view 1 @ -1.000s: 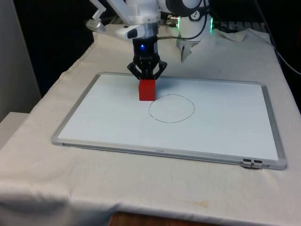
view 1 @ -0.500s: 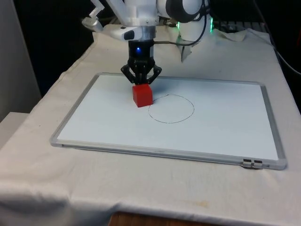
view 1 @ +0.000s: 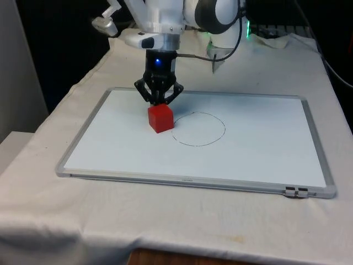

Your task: Push the cube into the marked area.

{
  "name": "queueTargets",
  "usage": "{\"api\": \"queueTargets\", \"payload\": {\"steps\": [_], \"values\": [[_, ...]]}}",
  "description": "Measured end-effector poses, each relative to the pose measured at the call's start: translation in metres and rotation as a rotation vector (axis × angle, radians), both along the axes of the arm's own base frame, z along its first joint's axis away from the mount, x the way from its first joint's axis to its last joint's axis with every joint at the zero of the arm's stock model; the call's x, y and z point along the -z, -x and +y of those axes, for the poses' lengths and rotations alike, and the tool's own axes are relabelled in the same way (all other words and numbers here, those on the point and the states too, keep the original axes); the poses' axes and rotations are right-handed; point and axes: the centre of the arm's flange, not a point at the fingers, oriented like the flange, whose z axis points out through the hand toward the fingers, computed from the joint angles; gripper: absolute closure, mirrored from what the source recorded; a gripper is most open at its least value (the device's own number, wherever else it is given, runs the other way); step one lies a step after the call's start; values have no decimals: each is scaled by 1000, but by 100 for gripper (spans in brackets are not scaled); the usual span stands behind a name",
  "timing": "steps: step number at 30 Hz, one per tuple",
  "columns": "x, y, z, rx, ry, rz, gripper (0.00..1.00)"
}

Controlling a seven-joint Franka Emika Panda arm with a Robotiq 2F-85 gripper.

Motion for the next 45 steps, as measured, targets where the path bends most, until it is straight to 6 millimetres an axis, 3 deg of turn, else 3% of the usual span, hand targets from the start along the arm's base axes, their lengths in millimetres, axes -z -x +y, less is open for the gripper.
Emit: {"api": "queueTargets", "payload": {"steps": [9, 18, 45], "values": [[-20, -15, -12, -1, 8, -42, 100], [-24, -29, -16, -8, 24, -62, 100], [-37, -40, -17, -138, 4, -58, 100]]}}
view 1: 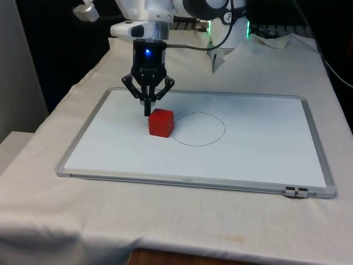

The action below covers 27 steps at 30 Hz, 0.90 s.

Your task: Push the cube into the marked area.

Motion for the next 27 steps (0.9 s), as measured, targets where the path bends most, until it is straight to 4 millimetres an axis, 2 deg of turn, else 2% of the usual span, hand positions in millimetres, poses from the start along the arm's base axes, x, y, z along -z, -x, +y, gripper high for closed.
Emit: {"api": "queueTargets", "payload": {"steps": [27], "values": [[-2, -19, 13, -157, -135, 94, 100]]}}
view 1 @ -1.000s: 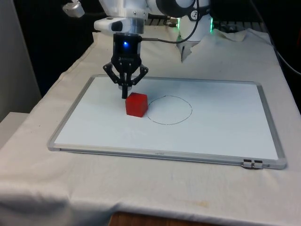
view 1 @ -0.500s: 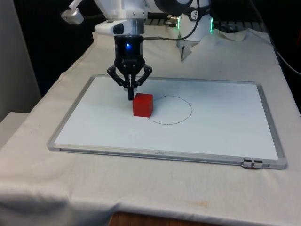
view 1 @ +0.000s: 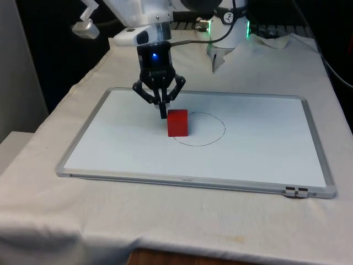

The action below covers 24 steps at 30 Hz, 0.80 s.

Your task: Push the cube into the marked area.

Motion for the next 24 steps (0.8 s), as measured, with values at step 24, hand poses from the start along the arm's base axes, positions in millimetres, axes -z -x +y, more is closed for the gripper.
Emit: {"api": "queueTargets", "payload": {"steps": [24], "values": [[4, 2, 29, -55, -159, 110, 100]]}}
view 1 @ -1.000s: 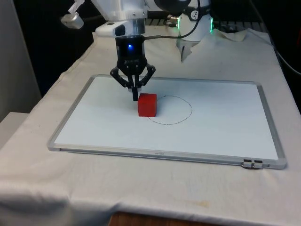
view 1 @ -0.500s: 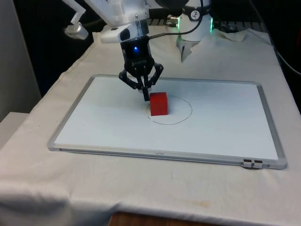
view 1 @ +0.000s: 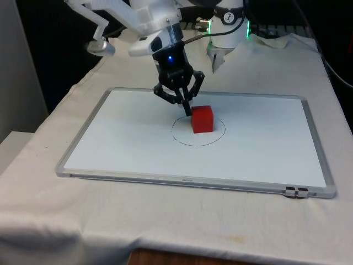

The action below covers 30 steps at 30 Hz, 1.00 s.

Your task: Push the cube into the marked area.

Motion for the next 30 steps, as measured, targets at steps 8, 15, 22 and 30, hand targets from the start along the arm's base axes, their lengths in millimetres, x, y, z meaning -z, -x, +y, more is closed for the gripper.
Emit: {"api": "queueTargets", "payload": {"steps": [8, 15, 22, 30], "values": [[-10, -8, 3, 12, -12, -4, 100], [-29, -21, -3, 31, 1, -24, 100], [-53, -19, -5, 30, -12, -34, 100], [-81, -9, -5, 38, -30, -51, 100]]}}
